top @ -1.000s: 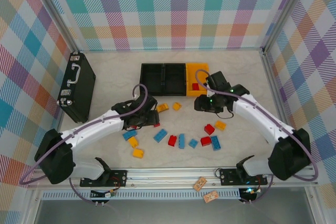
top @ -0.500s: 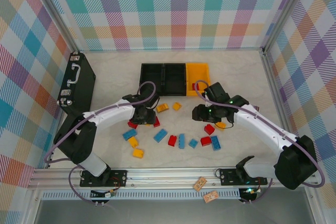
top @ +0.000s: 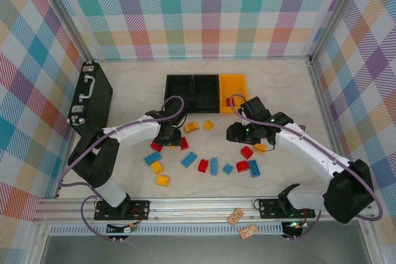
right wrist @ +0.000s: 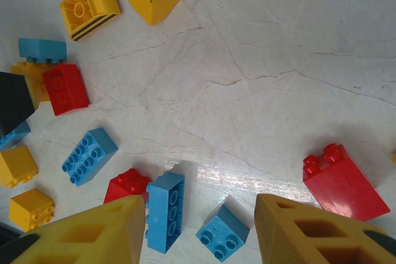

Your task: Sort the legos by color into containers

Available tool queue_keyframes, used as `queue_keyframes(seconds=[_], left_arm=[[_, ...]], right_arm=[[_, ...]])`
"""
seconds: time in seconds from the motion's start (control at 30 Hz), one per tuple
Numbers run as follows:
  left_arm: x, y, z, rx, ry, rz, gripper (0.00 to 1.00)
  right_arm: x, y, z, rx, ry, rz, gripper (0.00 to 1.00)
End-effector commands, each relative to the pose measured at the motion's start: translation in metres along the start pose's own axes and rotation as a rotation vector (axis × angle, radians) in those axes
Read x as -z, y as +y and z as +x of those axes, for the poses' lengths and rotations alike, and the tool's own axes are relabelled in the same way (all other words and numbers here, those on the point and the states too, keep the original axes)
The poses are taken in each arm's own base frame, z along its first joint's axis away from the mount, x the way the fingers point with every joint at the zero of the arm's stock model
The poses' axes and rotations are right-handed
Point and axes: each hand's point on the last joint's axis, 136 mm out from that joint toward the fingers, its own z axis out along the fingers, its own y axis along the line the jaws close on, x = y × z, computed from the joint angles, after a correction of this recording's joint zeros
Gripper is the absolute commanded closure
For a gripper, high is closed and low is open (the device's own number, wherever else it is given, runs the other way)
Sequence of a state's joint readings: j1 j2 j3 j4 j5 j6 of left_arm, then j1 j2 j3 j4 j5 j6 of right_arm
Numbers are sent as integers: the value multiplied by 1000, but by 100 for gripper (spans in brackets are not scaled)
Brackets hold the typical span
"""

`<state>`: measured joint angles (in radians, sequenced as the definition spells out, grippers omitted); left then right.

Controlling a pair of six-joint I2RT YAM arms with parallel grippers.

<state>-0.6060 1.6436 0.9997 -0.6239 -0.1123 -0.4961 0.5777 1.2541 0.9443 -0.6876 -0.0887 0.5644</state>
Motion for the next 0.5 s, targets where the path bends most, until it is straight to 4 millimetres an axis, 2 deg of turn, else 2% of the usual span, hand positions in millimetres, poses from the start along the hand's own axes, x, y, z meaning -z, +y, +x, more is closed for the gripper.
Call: queue_keyframes(seconds=[0.0, 0.07, 0.13, 0.27, 0.47], left_arm=[[-5, 0, -1, -19, 18, 7, 58], [-7, -1, -2, -23, 23, 11, 63], [-9, -2, -2, -25, 31, 14, 63], [-9, -1, -1, -25, 42, 14, 79], [18, -4, -12, -29, 8, 35, 86]], right_arm=[[-3, 8, -1, -2, 6, -26, 50], [-3, 9, -2, -2, 4, -30, 51], [-3, 10, -3, -2, 1, -30, 51], [-1, 11, -4, -1, -3, -31, 51], [2, 20, -5, 12, -8, -70, 51]])
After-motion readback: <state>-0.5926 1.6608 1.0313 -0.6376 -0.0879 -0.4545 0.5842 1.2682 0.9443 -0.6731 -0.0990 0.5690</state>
